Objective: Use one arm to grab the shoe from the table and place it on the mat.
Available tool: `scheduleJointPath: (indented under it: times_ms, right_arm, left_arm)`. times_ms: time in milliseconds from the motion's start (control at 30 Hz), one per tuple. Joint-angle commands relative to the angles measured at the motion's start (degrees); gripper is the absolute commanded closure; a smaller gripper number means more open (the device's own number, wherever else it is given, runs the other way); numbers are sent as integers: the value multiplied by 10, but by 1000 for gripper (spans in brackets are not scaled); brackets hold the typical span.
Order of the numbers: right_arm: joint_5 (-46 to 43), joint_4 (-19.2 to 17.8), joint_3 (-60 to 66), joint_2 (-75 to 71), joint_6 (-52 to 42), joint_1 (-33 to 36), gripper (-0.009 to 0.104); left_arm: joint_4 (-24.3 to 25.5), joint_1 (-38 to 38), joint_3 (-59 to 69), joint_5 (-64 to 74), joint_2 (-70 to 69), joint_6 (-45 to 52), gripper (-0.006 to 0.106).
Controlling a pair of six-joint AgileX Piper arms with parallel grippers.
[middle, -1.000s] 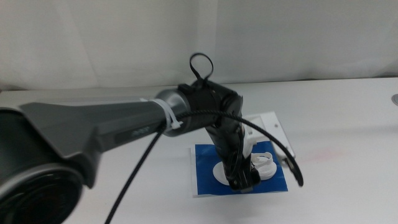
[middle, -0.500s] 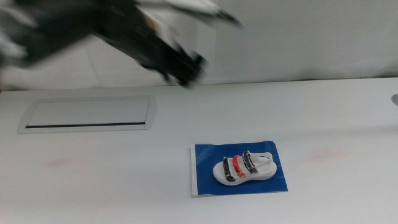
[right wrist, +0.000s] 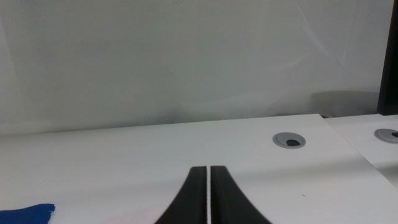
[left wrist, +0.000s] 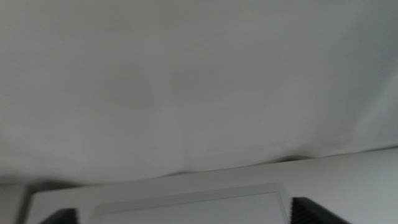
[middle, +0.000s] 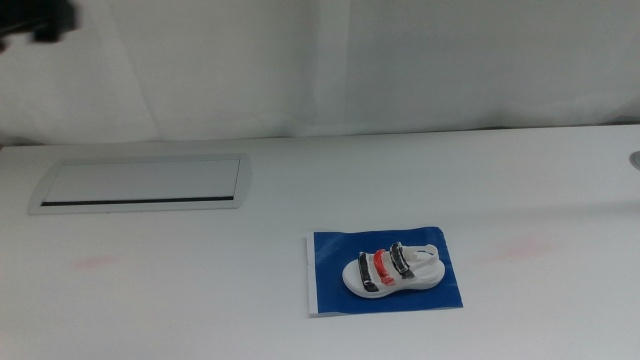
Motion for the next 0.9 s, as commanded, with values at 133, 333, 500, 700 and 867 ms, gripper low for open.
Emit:
scheduleJointPath:
  times_ms: [133,333,500,700,867]
  right_arm:
    - [-4,-4,22,-3,-1,-2,97]
    - [-5,-4,22,-3,-1,-2,97]
    - [-5,-3,22,-3,-1,-2,97]
    - [-5,-3,22,-3,-1,-2,97]
    - [-5,-3,22,-3,-1,-2,97]
  left_arm:
    - [-8,19,174,-107,-157,-14,79]
    - [-8,19,298,-132,-304,-14,102]
    - [-9,19,442,-188,-514,-16,102]
    - [-53,19,573,-273,-644,-21,102]
    - [-48,19,685,-337,-665,-19,102]
